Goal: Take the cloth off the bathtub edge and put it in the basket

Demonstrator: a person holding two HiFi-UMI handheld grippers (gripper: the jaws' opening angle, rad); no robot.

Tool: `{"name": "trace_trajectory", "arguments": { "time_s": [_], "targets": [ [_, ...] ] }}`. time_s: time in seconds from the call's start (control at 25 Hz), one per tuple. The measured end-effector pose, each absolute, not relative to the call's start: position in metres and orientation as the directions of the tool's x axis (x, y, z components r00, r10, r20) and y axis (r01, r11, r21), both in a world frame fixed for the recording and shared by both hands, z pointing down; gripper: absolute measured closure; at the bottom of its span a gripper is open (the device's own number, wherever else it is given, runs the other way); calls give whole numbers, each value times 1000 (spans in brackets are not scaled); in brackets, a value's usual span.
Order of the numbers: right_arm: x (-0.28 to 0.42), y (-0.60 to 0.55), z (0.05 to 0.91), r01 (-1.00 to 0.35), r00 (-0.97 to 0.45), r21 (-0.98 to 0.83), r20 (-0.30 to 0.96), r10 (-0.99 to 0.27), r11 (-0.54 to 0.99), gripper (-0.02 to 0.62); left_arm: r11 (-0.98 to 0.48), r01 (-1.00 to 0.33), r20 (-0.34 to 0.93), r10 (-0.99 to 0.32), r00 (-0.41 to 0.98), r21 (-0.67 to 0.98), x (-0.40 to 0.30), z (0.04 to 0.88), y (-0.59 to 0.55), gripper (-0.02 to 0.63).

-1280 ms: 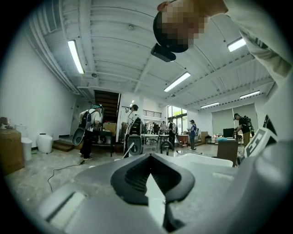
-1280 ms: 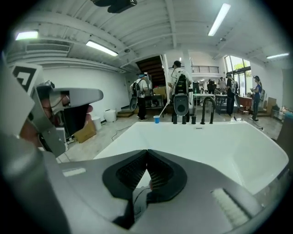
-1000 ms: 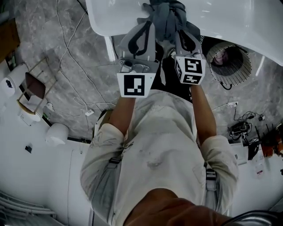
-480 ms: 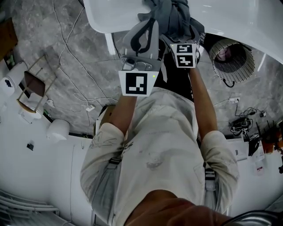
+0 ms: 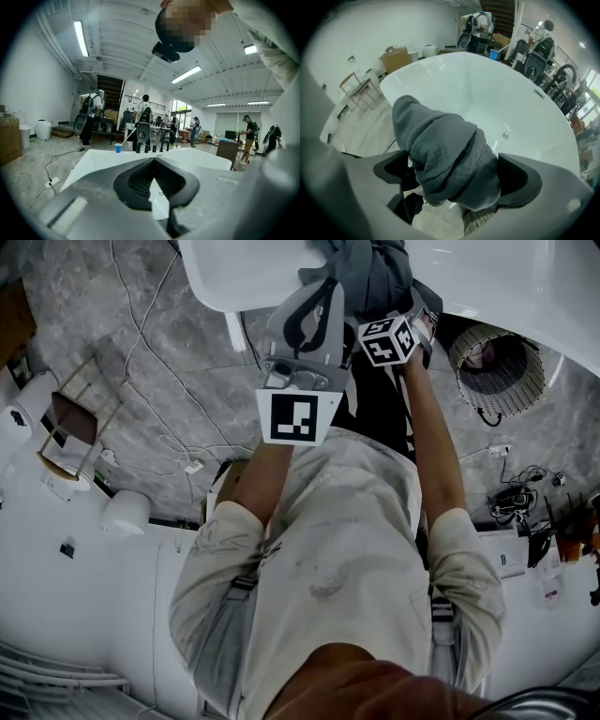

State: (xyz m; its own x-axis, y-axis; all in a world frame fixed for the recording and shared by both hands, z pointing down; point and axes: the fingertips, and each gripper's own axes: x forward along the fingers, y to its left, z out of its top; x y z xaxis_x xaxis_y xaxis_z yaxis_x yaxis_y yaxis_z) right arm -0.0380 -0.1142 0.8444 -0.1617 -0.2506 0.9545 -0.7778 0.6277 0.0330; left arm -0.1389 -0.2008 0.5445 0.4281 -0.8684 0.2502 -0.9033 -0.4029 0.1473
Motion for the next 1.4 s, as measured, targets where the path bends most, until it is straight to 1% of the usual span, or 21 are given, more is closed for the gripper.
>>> {"name": "trace_trajectory", "arguments": {
  "time_s": [0.08,0.16,0.2,0.24,0.28,0.44,0.48,0.84,0.88,0.96,1.0,1.2,1.4],
  "targets": [
    [-36,-113,854,-747,-124,77,960,-252,660,8,-407,-901,253,-866,432,147,-140,546,-202,606],
    [-32,-114,858,-714,-85,140,955,-283,686,11,-413,-899,255,-862,438,145,-140,547,-203,606],
    [-31,-115,858,-698,-71,169,951,-301,696,38,-416,-898,253,-862,440,144,-140,546,-203,606],
    [-29,-116,857,-683,-63,190,946,-317,705,88,-418,-897,251,-861,442,143,-140,546,-203,606],
    [-29,-117,855,-669,-62,205,942,-329,714,119,-419,-897,251,-861,443,143,-141,546,-204,606],
    [-32,-119,849,-609,-71,233,936,-345,758,219,-413,-898,259,-860,438,150,-145,550,-209,606],
    [-32,-118,849,-598,-71,238,936,-346,765,239,-411,-899,260,-860,438,153,-145,550,-210,606],
    [-32,-112,833,-499,-99,228,943,-317,836,351,-433,-891,229,-862,453,136,-139,530,-214,606],
    [-32,-110,831,-499,-108,221,944,-313,838,368,-436,-890,230,-860,455,132,-139,529,-214,606],
    [-34,-107,826,-524,-126,201,943,-309,828,432,-442,-888,232,-858,459,125,-139,525,-216,606],
    [-35,-105,824,-542,-132,192,942,-308,818,452,-445,-887,231,-857,462,122,-138,523,-217,606],
    [-33,-107,804,-620,-159,165,931,-329,767,472,-473,-875,220,-848,483,99,-129,505,-218,606],
    [-24,-112,755,-725,-201,145,891,-408,673,477,-483,-871,206,-846,491,93,-120,487,-220,606]
  ]
}}
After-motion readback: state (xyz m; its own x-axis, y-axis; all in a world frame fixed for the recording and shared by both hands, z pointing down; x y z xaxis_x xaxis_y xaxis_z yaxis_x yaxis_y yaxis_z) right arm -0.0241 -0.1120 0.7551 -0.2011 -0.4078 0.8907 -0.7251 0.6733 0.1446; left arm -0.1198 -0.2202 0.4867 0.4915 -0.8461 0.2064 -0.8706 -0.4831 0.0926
